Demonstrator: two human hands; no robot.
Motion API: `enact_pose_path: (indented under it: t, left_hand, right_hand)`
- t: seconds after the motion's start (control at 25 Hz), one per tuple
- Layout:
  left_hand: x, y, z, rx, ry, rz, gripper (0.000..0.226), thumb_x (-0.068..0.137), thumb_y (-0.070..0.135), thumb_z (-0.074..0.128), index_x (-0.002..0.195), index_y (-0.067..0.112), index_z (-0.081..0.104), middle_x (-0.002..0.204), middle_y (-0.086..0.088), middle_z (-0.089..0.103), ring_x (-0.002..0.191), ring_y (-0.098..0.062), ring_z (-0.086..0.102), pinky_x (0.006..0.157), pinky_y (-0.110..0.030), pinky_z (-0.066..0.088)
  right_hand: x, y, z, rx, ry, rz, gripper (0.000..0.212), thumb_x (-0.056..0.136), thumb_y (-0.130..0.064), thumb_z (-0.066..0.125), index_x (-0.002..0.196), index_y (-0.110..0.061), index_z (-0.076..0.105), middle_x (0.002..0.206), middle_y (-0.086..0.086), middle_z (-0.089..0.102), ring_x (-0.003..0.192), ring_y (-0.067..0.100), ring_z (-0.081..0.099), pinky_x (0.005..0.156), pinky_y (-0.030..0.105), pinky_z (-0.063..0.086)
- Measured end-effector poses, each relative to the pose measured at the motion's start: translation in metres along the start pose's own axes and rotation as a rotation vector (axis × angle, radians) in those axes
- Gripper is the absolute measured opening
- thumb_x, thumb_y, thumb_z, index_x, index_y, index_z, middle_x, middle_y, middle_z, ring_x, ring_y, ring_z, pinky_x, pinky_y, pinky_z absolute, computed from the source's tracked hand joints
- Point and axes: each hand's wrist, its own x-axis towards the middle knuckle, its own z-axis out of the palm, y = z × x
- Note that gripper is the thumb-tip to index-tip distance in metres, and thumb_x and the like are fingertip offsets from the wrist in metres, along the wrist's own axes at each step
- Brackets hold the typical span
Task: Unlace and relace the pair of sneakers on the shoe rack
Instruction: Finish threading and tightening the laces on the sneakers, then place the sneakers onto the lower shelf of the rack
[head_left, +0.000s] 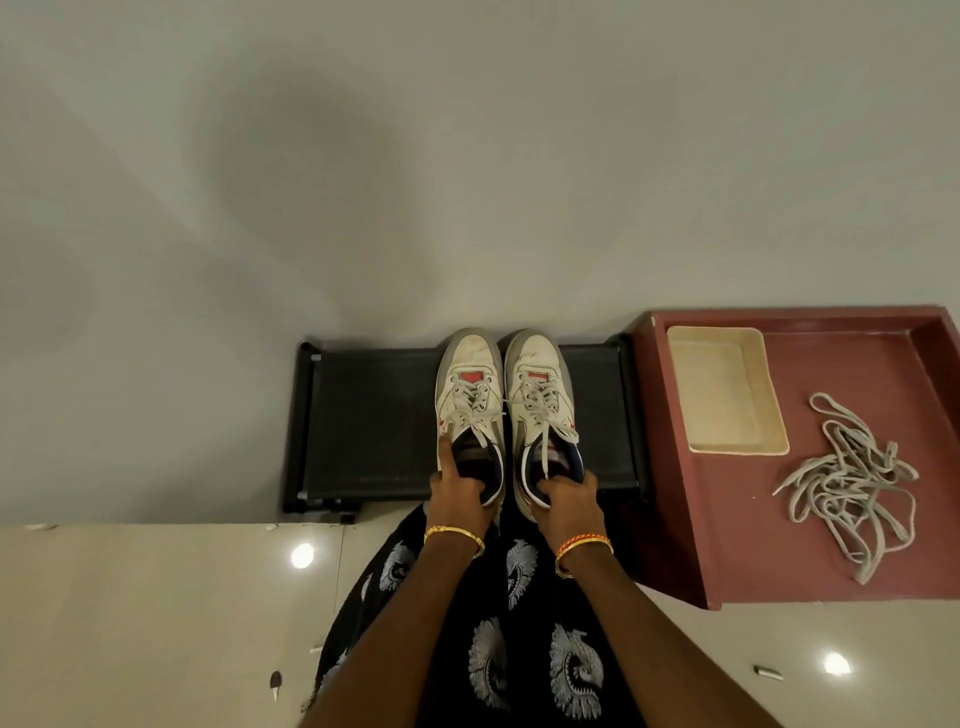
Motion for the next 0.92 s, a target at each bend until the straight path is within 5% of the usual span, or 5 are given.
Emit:
enact_pose_path:
  t: [0.16, 0.4, 0.68, 0.92]
  left_hand:
    - [0.01, -0.002, 0.013, 0.02, 0.058, 0.005, 0.014, 0.085, 0.011, 0.064, 0.098, 0.009, 0.071, 0.156, -0.009, -0.017, 0.142, -0.035, 0.011, 0.107, -0.036, 0.037]
    - [0.004, -0.008, 0.012, -0.001, 0.134, 0.122, 0.035, 0.079, 0.018, 0.072, 0.112, 0.007, 0.066, 0.155, -0.016, 0.004, 0.129, -0.037, 0.037, 0.108, -0.036, 0.034]
    - [-0.069, 0.006, -0.068, 0.036, 0.047, 0.174, 0.069, 0.074, 0.039, 0.076, 0.132, 0.011, 0.051, 0.134, -0.012, 0.048, 0.117, -0.03, 0.049, 0.1, -0.039, 0.042]
    - [-0.151, 0.009, -0.131, -0.342, -0.122, 0.124, 0.025, 0.077, 0.026, 0.075, 0.096, 0.022, 0.059, 0.095, -0.003, 0.059, 0.079, -0.02, 0.06, 0.063, -0.032, 0.057]
  right_hand:
    - [0.007, 0.009, 0.003, 0.084, 0.058, -0.044, 0.026, 0.085, -0.027, 0.067, 0.106, -0.012, 0.071, 0.1, 0.008, 0.068, 0.128, 0.035, 0.03, 0.089, 0.038, 0.048]
    - [0.007, 0.009, -0.004, 0.097, 0.235, -0.206, 0.026, 0.081, -0.025, 0.069, 0.095, -0.003, 0.07, 0.097, 0.017, 0.065, 0.1, 0.038, 0.056, 0.082, 0.035, 0.048]
    - [-0.077, -0.01, -0.082, 0.177, 0.239, -0.274, 0.041, 0.079, -0.03, 0.068, 0.117, -0.016, 0.064, 0.116, 0.012, 0.064, 0.105, 0.032, 0.059, 0.087, 0.033, 0.047]
    - [-0.152, -0.023, -0.143, 0.054, 0.006, -0.274, 0.043, 0.074, -0.032, 0.072, 0.11, -0.011, 0.064, 0.101, 0.009, 0.063, 0.089, 0.027, 0.062, 0.067, 0.038, 0.058]
